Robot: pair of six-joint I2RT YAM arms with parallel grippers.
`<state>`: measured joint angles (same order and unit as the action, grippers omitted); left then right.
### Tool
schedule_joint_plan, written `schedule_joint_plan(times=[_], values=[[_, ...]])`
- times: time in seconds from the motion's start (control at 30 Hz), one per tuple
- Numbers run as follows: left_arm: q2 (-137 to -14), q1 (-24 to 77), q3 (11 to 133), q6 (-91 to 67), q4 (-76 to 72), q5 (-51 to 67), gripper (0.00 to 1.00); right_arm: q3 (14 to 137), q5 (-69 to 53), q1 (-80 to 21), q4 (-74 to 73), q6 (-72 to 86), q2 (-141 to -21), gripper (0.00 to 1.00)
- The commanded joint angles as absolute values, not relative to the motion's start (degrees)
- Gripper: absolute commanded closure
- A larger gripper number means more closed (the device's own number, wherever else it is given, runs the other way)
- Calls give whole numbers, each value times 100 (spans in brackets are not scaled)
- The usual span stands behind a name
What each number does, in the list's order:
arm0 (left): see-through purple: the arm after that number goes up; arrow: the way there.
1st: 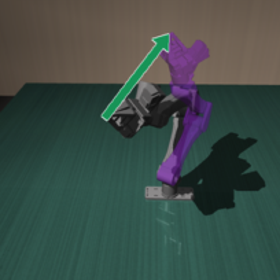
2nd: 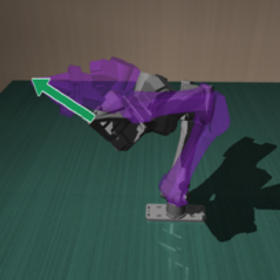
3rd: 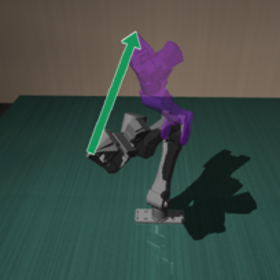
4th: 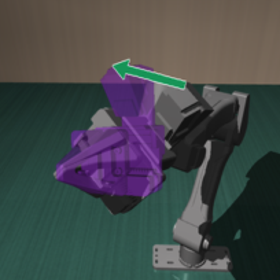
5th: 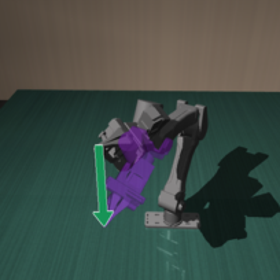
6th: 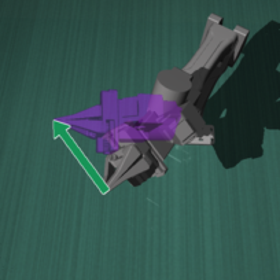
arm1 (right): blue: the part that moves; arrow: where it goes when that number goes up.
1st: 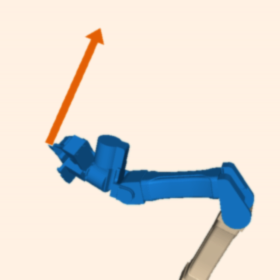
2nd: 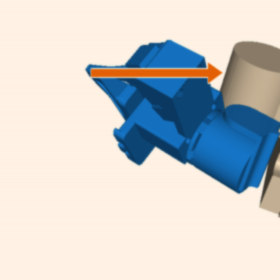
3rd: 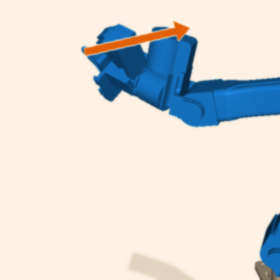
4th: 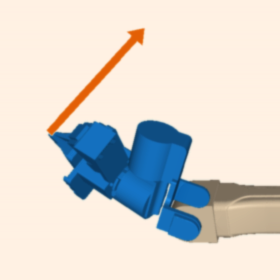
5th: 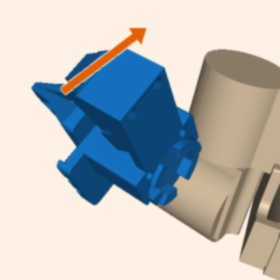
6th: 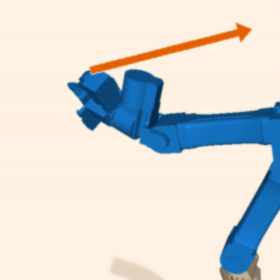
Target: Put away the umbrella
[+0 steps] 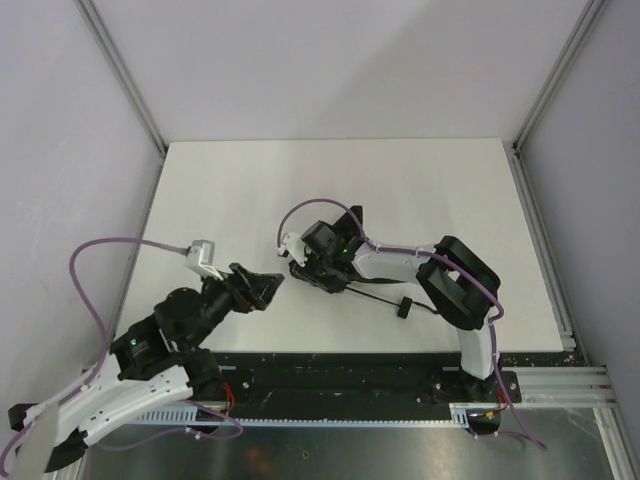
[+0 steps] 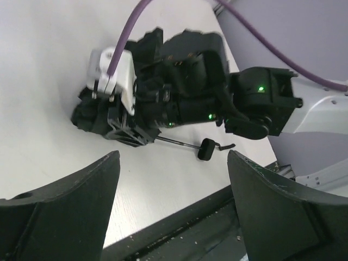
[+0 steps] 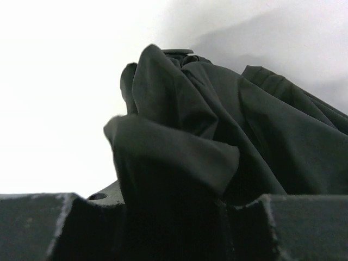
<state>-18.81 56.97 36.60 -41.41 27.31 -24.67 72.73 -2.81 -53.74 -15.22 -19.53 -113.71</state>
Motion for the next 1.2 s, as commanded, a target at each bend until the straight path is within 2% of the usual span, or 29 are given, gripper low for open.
schedule_joint_plan(times=[0.0, 0.23, 0.37, 0.53, 0.6, 0.7, 1.0, 1.17], values=[[-2132, 5678, 3283, -5553, 2637, -2495, 15, 6483, -2893, -5362, -1805, -895, -12334, 100], [-2325, 5465, 2481, -7138, 2638, -2160, 24, 6169, -3348, -5160, -1198, -849, -12596, 100], [-2460, 4808, 2004, -7951, 2633, -1459, 19, 6066, -3386, -5061, -1078, -856, -12555, 100], [-2936, 3340, 1833, -8005, 2511, -396, 7, 6045, -3392, -5045, -990, -815, -12409, 100], [-3092, 2714, 1730, -7960, 2054, 206, 2, 6040, -3375, -5049, -986, -815, -12366, 100], [-3563, 2118, 1725, -7974, 1341, 908, 1, 6034, -3320, -5060, -994, -809, -12320, 100], [-4990, 1959, 2005, -7976, 202, 1283, 1, 6028, -3327, -5062, -952, -801, -12190, 100], [-5659, 2140, 1729, -7952, -1124, 1117, 1, 6027, -3353, -5077, -948, -815, -12148, 100]])
